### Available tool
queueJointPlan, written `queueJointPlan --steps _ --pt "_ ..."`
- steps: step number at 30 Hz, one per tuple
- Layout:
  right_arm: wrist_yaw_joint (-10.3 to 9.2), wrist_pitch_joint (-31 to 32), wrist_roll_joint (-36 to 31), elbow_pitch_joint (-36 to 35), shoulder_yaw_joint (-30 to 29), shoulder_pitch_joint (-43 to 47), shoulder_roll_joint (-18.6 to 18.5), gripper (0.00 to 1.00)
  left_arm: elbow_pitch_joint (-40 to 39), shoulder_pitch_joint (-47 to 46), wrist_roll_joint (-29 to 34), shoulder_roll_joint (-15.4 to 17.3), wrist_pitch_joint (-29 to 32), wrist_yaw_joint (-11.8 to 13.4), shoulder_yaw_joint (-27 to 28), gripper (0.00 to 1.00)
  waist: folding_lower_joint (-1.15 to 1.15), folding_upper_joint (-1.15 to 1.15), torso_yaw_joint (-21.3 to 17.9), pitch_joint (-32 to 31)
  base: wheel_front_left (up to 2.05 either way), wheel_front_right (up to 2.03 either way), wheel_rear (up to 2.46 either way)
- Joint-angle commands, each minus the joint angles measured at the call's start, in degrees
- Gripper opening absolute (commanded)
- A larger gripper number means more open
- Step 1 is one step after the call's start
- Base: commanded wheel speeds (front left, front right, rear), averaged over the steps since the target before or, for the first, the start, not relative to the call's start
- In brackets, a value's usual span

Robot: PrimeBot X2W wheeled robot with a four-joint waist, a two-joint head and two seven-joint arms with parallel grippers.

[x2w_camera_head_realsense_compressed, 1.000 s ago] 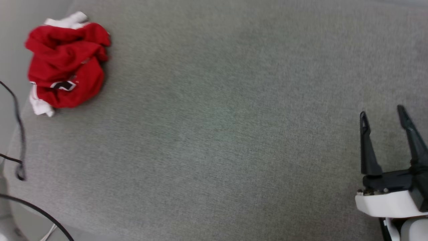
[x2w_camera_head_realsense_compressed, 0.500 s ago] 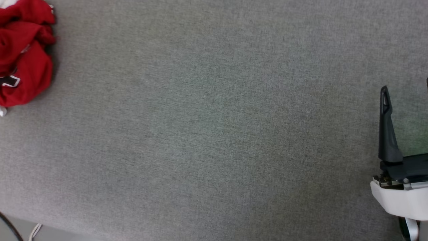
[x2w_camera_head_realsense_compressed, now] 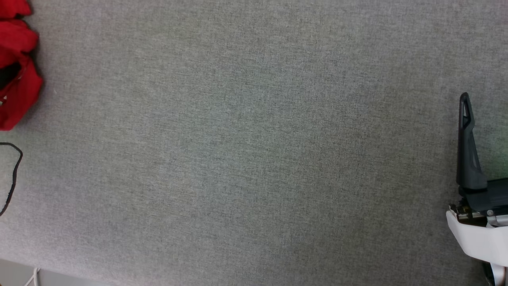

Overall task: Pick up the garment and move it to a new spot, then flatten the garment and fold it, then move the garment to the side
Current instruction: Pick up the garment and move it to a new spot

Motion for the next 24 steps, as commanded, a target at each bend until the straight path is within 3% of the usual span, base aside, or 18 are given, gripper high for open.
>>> queueJointPlan --steps 1,4,6,16,24 --pt "-0.02 -0.1 -0.1 -0.3 0.0 -0.5 -0.2 1.00 0.1 0.9 -0.5 -0.2 0.9 0.0 -1.5 1.00 -0.01 0.00 -0.1 0.5 0.00 0.00 0.00" --pt "-0.02 -0.1 -0.1 0.0 0.3 -0.4 -0.1 1.00 0.7 0.9 -1.4 -1.2 0.7 0.0 -3.7 1.00 -0.01 0.00 -0.1 0.9 0.00 0.00 0.00" --pt "-0.02 -0.1 -0.1 0.3 0.7 -0.6 0.0 1.00 0.9 0.6 -1.4 -1.2 0.0 0.0 -5.0 0.00 -0.01 0.00 -0.2 0.7 0.00 0.00 0.00" --pt "-0.03 -0.1 1.2 2.7 2.0 -1.1 1.2 1.00 -1.7 -3.4 1.7 4.7 -10.1 0.0 -8.8 0.00 -0.01 0.00 -0.5 -4.7 0.00 0.00 0.00" --pt "-0.02 -0.1 2.8 7.0 4.0 -0.8 3.1 1.00 -11.0 -9.0 5.1 10.9 -14.1 0.0 -15.7 0.00 -0.01 0.00 -2.1 -13.9 0.00 0.00 0.00"
